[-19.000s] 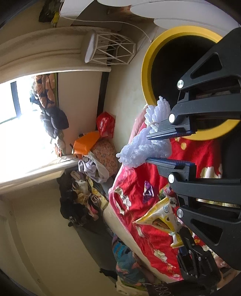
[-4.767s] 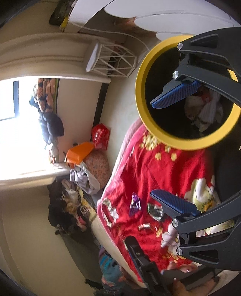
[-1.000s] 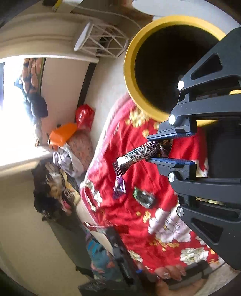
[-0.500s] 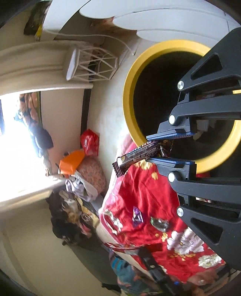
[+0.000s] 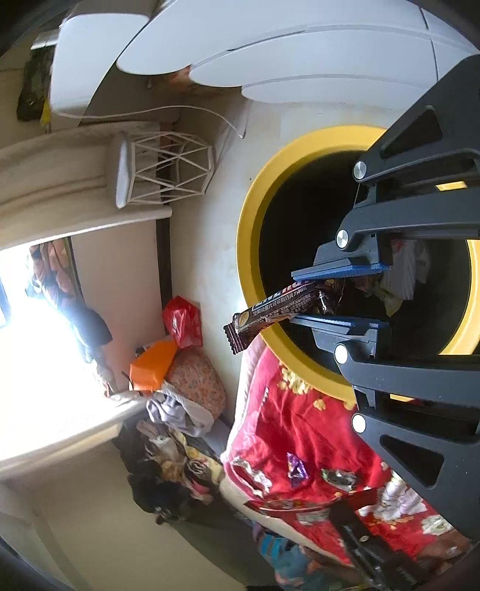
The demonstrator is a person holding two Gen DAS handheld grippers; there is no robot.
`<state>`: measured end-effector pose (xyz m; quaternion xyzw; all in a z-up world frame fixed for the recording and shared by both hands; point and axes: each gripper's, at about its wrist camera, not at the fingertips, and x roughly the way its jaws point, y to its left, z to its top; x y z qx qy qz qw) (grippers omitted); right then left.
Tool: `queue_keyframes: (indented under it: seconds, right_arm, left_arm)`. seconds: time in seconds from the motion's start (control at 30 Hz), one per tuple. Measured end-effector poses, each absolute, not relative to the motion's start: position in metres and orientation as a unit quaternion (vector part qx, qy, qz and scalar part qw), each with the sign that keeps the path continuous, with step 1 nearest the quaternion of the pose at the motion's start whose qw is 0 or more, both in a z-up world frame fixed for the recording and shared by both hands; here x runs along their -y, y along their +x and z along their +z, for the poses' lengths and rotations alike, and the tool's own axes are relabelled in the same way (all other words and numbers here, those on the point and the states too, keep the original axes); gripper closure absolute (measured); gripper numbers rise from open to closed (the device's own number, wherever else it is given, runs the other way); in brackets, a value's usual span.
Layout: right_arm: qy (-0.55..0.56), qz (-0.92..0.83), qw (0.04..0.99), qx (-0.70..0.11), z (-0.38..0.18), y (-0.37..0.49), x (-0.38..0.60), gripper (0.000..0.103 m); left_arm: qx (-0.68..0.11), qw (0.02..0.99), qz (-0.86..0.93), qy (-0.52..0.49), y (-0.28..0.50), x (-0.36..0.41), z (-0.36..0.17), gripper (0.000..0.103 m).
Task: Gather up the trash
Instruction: 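Carry the red wrapper and brown candy bar over the yellow bin, then open both tools to drop the red wrapper and candy bar into the bin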
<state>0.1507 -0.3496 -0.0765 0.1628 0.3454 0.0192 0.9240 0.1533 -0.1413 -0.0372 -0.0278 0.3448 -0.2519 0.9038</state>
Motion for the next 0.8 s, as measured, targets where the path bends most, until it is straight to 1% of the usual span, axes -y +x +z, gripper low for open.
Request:
queue_keyframes:
  seconds: [0.47, 0.8]
  right_arm:
    - [0.173, -0.014, 0.916, -0.361, -0.097, 0.153, 0.370, 0.086]
    - [0.196, -0.022, 0.908, -0.369, -0.110, 0.154, 0.386, 0.083]
  left_arm:
    - [-0.379, 0.879, -0.290, 0.005, 0.153, 0.186, -0.070, 0.096]
    - [-0.410, 0.859, -0.306, 0.017, 0.167, 0.210, -0.099, 0.095]
